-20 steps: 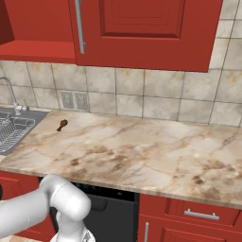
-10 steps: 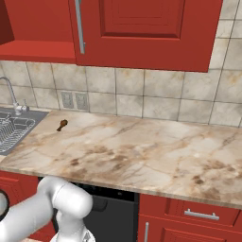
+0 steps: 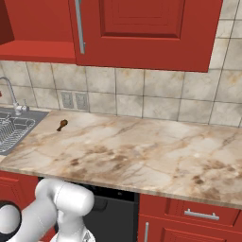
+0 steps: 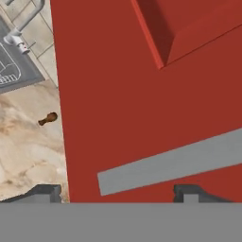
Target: Close all open cabinet doors.
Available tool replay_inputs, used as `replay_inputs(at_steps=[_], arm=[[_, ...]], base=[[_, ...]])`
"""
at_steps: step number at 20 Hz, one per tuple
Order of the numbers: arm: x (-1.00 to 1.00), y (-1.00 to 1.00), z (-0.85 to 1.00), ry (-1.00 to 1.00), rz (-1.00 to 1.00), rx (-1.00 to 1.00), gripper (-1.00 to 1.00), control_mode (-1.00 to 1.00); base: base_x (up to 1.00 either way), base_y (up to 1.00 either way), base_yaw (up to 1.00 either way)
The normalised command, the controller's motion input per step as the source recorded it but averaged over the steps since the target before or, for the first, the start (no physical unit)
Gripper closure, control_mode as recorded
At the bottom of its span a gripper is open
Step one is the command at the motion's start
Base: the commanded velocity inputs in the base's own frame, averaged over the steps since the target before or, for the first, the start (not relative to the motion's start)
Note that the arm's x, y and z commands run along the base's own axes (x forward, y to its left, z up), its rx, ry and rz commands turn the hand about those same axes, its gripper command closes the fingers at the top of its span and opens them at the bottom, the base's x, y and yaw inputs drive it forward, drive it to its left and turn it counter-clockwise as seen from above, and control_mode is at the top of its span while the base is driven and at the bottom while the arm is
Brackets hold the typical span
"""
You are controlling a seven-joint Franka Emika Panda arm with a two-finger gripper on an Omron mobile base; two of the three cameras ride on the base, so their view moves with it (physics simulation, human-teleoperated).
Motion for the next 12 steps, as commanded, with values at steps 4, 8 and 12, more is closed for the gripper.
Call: replay_inputs(at_steps=[4,8,12], arm=[[0.54,-0.55,0.0,0.0,0.02,0.04,-1.0,-1.0],[0.6,-0.48,0.03,0.0,0.02,0.06,-1.0,-1.0],[0.81,-0.23,0.1,0.01,0.0,0.05,-1.0,-1.0]], base=[[0.0,0.0,0.0],[0.0,0.0,0.0],[0.0,0.0,0.0]])
